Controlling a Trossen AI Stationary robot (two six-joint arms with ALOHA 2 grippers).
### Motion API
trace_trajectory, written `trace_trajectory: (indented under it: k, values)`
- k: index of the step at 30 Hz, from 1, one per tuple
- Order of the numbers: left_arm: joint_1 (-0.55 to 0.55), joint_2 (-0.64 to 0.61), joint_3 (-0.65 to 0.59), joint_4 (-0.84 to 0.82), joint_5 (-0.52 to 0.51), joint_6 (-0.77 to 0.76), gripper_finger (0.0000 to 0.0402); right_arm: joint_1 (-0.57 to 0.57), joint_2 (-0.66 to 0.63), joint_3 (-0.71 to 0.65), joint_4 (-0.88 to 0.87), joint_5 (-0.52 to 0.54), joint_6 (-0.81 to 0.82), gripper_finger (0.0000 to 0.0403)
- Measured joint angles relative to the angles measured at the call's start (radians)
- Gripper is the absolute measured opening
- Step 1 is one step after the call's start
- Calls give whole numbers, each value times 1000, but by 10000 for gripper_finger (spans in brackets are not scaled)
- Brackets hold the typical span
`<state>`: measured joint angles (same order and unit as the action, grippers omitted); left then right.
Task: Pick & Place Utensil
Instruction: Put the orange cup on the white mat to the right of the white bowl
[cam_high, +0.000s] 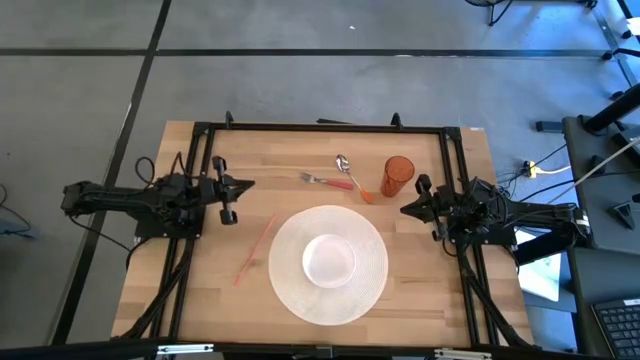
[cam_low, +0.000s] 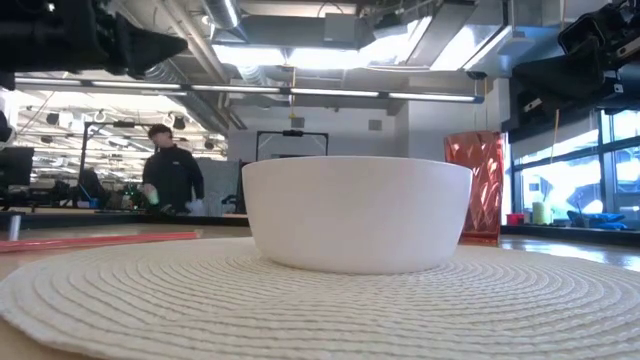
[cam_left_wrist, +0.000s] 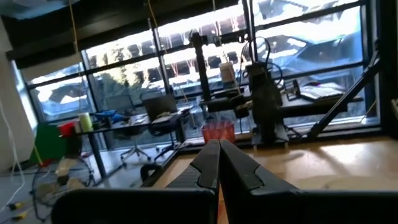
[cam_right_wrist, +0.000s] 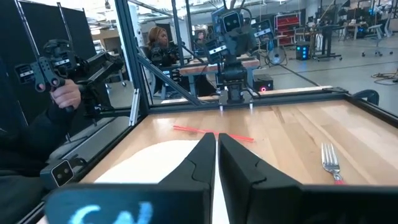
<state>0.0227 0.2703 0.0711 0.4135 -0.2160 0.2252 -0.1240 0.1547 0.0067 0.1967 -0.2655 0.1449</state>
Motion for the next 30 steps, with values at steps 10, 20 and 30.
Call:
trace_trajectory:
  k: [10,20,30]
  values:
    - [0,0,0,3,-34,18,5,0,0,0,3,1,1,20]
    - [0,0,0,9,-37,58,5,0,24,154,-12,-13,-57,6]
    - [0,0,0,27,-110,58,6,0,454,746,-747,227,-82,5]
